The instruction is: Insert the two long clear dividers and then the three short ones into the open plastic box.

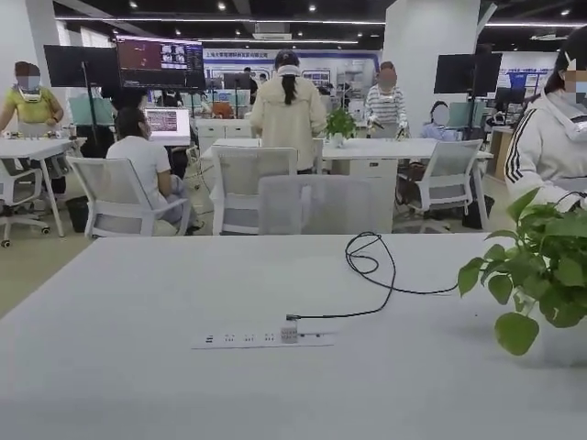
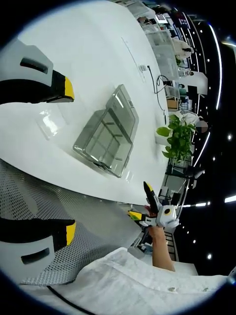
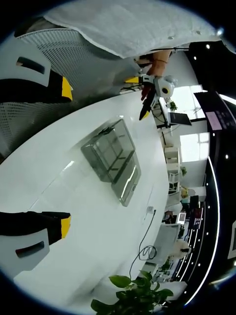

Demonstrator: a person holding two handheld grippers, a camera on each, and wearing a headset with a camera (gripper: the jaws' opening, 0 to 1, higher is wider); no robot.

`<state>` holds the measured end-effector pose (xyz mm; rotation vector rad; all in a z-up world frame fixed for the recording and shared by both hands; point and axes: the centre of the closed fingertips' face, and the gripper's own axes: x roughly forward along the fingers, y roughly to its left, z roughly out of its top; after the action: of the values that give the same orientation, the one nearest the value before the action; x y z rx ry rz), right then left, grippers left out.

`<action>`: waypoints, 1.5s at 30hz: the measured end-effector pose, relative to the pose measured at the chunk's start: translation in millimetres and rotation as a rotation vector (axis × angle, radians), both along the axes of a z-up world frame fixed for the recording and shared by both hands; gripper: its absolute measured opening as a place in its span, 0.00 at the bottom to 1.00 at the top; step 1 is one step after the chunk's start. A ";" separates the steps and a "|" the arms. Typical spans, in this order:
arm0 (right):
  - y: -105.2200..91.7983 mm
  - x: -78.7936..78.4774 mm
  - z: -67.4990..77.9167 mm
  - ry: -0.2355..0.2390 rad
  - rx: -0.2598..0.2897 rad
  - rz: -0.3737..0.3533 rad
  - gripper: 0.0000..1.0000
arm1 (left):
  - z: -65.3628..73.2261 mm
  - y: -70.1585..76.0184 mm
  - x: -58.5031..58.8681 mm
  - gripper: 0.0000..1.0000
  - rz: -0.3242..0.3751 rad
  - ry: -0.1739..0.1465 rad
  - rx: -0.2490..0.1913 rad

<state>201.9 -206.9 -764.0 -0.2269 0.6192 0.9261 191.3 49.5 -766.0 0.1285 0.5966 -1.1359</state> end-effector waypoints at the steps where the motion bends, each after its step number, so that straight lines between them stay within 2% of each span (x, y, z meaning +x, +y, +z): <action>1: 0.1 0.2 0.1 -0.001 0.001 -0.001 0.92 | 0.1 0.0 0.0 1.00 0.000 0.001 0.000; 16: 0.9 4.1 -1.0 0.000 0.012 -0.009 0.92 | 2.5 4.6 7.3 1.00 0.009 0.002 0.009; 21: 1.9 4.1 -1.6 0.000 0.014 -0.009 0.92 | 5.6 17.4 17.7 1.00 0.041 -0.008 0.024; 24: 2.1 4.3 -0.9 -0.001 0.016 -0.011 0.91 | 7.3 31.6 30.1 1.00 0.090 -0.015 0.034; 27: 2.5 4.9 0.0 -0.003 0.019 -0.015 0.91 | 8.8 43.2 38.6 1.00 0.128 -0.002 0.040; 29: 2.7 4.9 0.0 -0.003 0.019 -0.015 0.91 | 8.2 50.9 45.4 1.00 0.147 -0.008 0.050; 31: 2.8 5.2 0.3 -0.005 0.020 -0.018 0.91 | 5.6 59.8 52.1 1.00 0.183 0.009 0.071; 34: 2.6 5.7 0.2 -0.005 0.022 -0.023 0.91 | 2.0 70.9 62.0 0.97 0.215 0.015 0.098; 36: 2.9 5.4 -0.1 -0.003 0.025 -0.024 0.90 | -2.5 78.6 67.0 0.93 0.244 0.047 0.122; 38: 3.3 5.6 0.2 -0.005 0.028 -0.025 0.90 | -5.0 82.7 72.3 0.90 0.262 0.073 0.120; 39: 3.2 5.8 0.2 -0.005 0.029 -0.028 0.90 | -7.4 85.6 74.6 0.89 0.267 0.074 0.132; 40: 3.1 6.1 0.1 -0.003 0.032 -0.032 0.90 | -12.5 92.5 77.8 0.88 0.285 0.084 0.172; 41: 2.9 6.5 0.1 -0.005 0.032 -0.033 0.90 | -15.0 94.7 79.1 0.87 0.295 0.095 0.186; 42: 2.1 6.6 0.3 -0.006 0.033 -0.036 0.90 | -16.4 95.7 82.8 0.85 0.299 0.091 0.191; 43: 1.7 6.8 0.3 -0.005 0.034 -0.039 0.90 | -20.2 100.7 83.3 0.84 0.308 0.104 0.218; 45: -0.3 7.5 0.8 -0.007 0.038 -0.044 0.89 | -24.1 101.0 84.5 0.80 0.310 0.127 0.231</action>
<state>209.3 -207.2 -763.2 -0.1821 0.5976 0.8938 275.8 150.5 -790.0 0.1567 0.8301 -0.7772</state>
